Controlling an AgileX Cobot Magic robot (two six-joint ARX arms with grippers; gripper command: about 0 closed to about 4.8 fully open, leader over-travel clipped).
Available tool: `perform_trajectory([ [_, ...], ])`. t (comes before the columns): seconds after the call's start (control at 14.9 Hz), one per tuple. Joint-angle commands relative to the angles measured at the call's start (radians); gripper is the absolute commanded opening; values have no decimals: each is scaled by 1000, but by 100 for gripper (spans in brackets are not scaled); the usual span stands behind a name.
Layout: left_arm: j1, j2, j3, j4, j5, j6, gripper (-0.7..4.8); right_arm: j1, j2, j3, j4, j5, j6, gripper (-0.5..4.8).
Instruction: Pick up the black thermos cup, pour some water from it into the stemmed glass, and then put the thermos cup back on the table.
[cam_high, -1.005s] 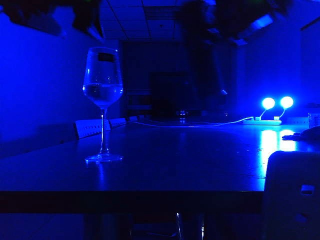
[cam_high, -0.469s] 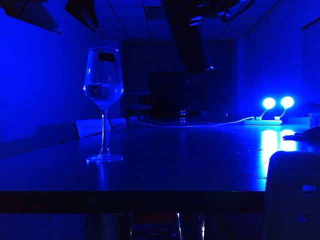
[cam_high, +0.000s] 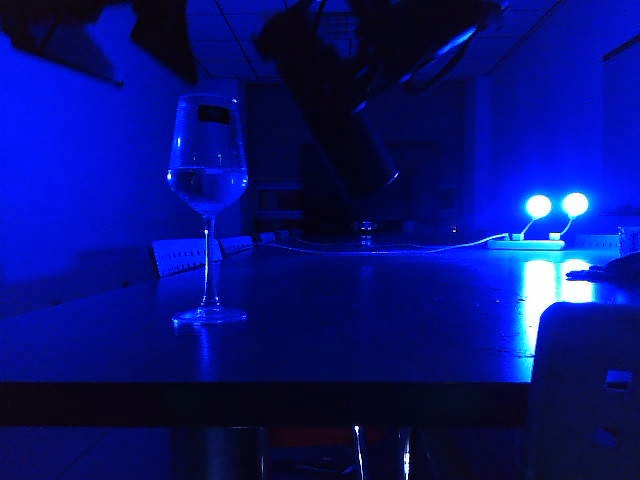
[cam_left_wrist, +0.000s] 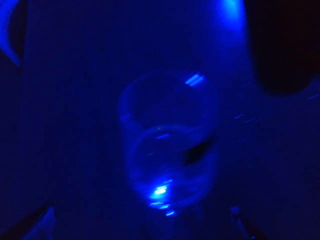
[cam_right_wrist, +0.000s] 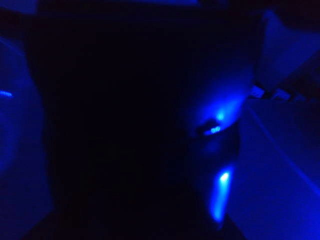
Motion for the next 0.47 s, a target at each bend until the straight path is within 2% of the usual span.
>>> perform_trajectory([
  [0.07,32,14,3,18,33,0,479,-1,20,65,95,20,-118,170],
  [0.33,39,46,3,32,62,-4,479,0,24,69,103,16,-260,170],
  [0.47,39,55,3,46,63,-4,479,11,24,69,103,13,-281,170],
])
